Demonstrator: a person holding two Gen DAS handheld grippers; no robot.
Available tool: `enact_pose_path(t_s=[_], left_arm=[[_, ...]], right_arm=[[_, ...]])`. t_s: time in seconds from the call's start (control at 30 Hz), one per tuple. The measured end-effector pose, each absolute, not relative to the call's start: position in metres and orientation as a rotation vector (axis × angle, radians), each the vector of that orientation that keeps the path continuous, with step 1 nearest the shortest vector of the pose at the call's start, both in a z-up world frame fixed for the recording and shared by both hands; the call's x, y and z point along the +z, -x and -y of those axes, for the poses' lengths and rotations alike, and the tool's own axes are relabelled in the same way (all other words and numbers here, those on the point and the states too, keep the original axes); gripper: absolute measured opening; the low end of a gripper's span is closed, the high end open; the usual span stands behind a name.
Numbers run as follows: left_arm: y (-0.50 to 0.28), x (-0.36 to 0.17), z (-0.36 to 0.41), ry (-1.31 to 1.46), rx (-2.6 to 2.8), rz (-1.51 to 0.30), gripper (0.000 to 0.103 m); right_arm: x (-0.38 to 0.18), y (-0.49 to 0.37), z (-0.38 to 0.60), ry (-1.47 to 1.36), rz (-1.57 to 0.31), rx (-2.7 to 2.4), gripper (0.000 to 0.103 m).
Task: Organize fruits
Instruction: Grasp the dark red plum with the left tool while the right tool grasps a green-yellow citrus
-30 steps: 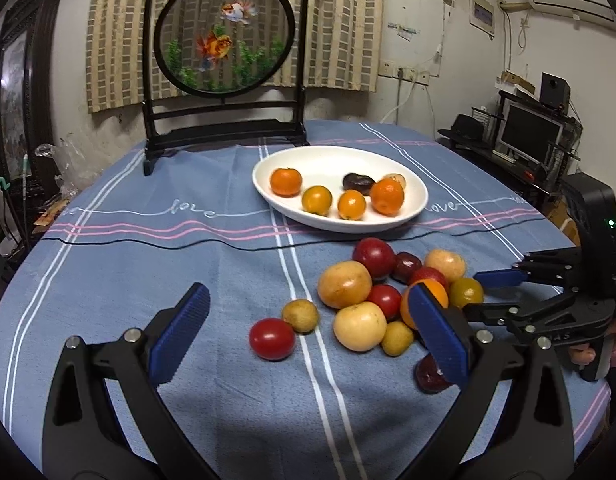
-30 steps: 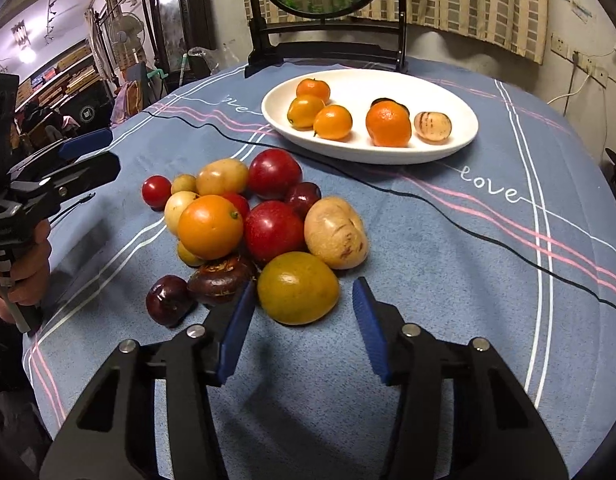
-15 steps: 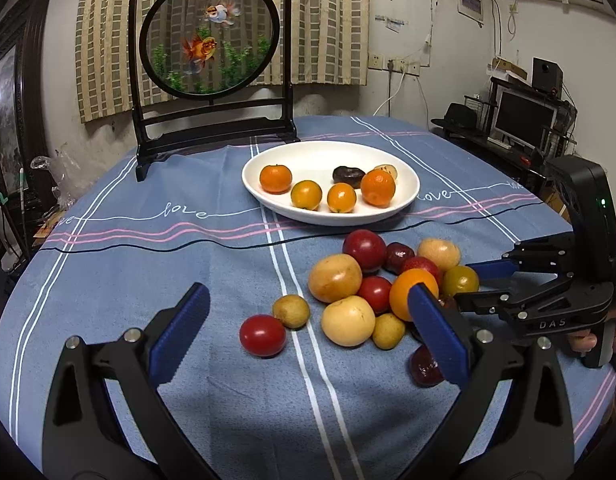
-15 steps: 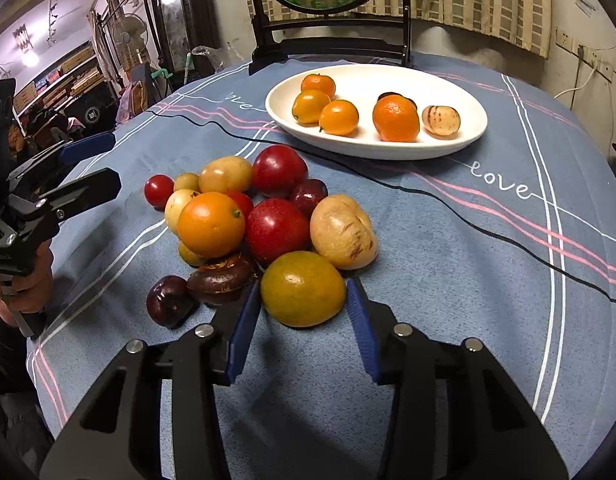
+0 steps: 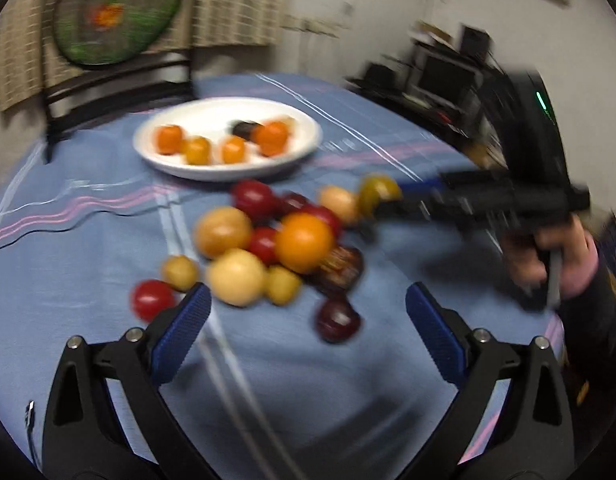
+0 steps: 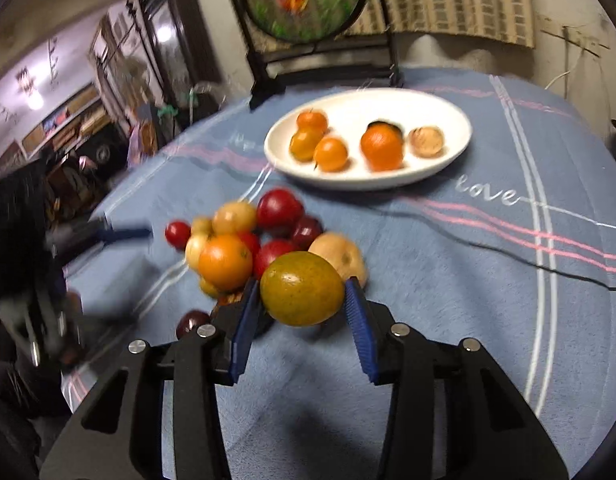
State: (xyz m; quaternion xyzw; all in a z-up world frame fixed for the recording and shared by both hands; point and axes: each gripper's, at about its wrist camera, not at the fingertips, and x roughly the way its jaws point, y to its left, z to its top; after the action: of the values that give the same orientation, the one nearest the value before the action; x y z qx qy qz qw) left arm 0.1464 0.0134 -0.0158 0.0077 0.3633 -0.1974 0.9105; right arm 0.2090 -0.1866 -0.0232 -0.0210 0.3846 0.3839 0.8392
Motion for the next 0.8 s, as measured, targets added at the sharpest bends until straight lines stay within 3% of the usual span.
enact_pose_path(t_s=[0.03, 0.13, 0.27, 0.4, 0.8], left_arm=[[-0.146, -0.019, -0.007, -0.044, -0.421, -0.765, 0.081], [-0.152, -0.031, 0.003, -0.085, -0.442, -0.835, 0.065], [-0.157, -0.038, 0.000, -0.056, -0.441, -0.881, 0.058], [-0.164, -0.044, 0.001, -0.037, -0.442, -0.921, 0.043], [-0.169, -0.048, 0.006, -0.031, -0.447, -0.943, 0.042]], right_arm=[[-0.023, -0.210, 0.187, 0.039, -0.815, 0.804, 0.044], [-0.023, -0.212, 0.189, 0.037, -0.815, 0.787, 0.044], [-0.023, -0.209, 0.186, 0.055, -0.808, 0.799, 0.044], [-0.022, -0.206, 0.183, 0.071, -0.800, 0.803, 0.044], [-0.021, -0.202, 0.182, 0.084, -0.801, 0.802, 0.044]])
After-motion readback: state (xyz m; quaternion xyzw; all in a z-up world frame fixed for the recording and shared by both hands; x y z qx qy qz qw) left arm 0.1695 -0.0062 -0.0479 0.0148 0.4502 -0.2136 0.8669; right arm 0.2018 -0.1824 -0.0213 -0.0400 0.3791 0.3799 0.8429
